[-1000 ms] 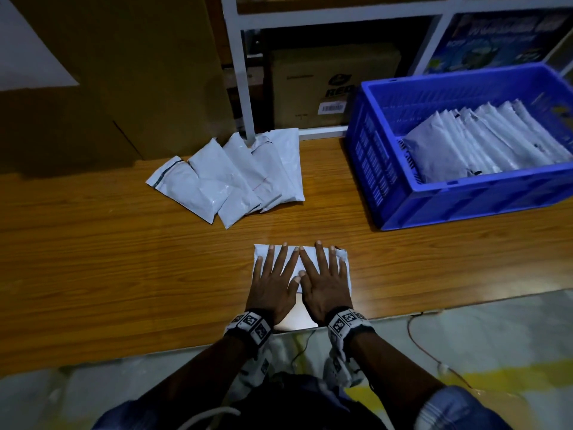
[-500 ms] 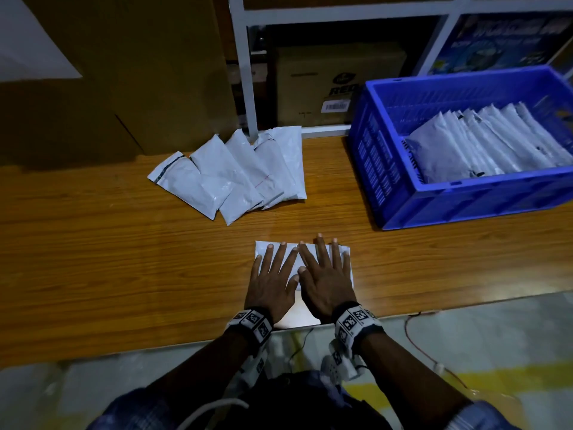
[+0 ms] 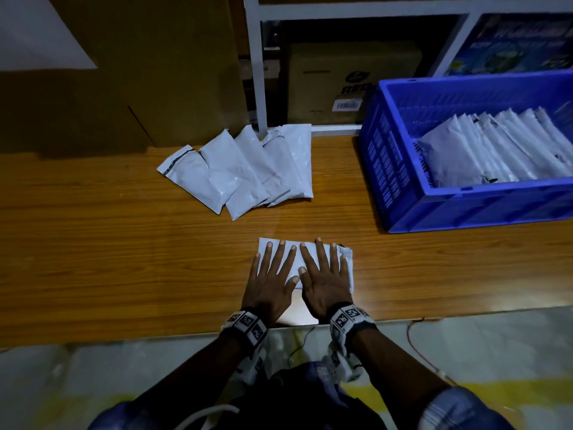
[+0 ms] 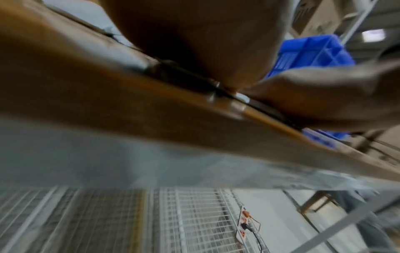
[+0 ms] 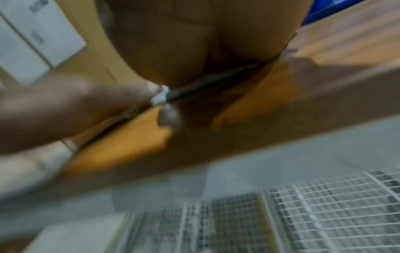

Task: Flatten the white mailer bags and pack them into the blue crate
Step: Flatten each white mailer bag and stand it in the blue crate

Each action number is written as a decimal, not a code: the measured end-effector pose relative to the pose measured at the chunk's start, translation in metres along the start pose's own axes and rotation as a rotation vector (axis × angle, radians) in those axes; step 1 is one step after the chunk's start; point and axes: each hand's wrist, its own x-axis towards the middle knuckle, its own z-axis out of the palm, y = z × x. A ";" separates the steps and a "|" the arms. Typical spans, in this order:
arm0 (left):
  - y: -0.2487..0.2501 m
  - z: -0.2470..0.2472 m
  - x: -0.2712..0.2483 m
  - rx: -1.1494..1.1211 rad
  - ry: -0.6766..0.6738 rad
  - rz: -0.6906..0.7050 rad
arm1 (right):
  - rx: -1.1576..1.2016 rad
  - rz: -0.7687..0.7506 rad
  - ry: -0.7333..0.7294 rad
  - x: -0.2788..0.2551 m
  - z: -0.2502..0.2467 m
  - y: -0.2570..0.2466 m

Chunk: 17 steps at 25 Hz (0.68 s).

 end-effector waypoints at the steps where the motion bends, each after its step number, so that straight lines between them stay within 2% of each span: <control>1: 0.001 0.001 -0.002 -0.007 0.004 -0.018 | 0.009 -0.001 -0.033 0.000 -0.002 0.000; 5: 0.008 0.003 -0.003 -0.015 0.018 -0.067 | 0.008 -0.004 -0.186 0.009 -0.028 0.001; 9: 0.011 0.003 -0.003 -0.044 0.004 -0.099 | -0.145 -0.061 -0.189 0.024 -0.053 0.000; 13: 0.019 -0.005 -0.005 -0.163 0.056 -0.144 | -0.296 -0.160 -0.058 0.027 -0.076 -0.009; 17: 0.025 -0.038 0.002 -0.250 0.089 -0.237 | -0.348 -0.226 0.102 0.024 -0.101 -0.020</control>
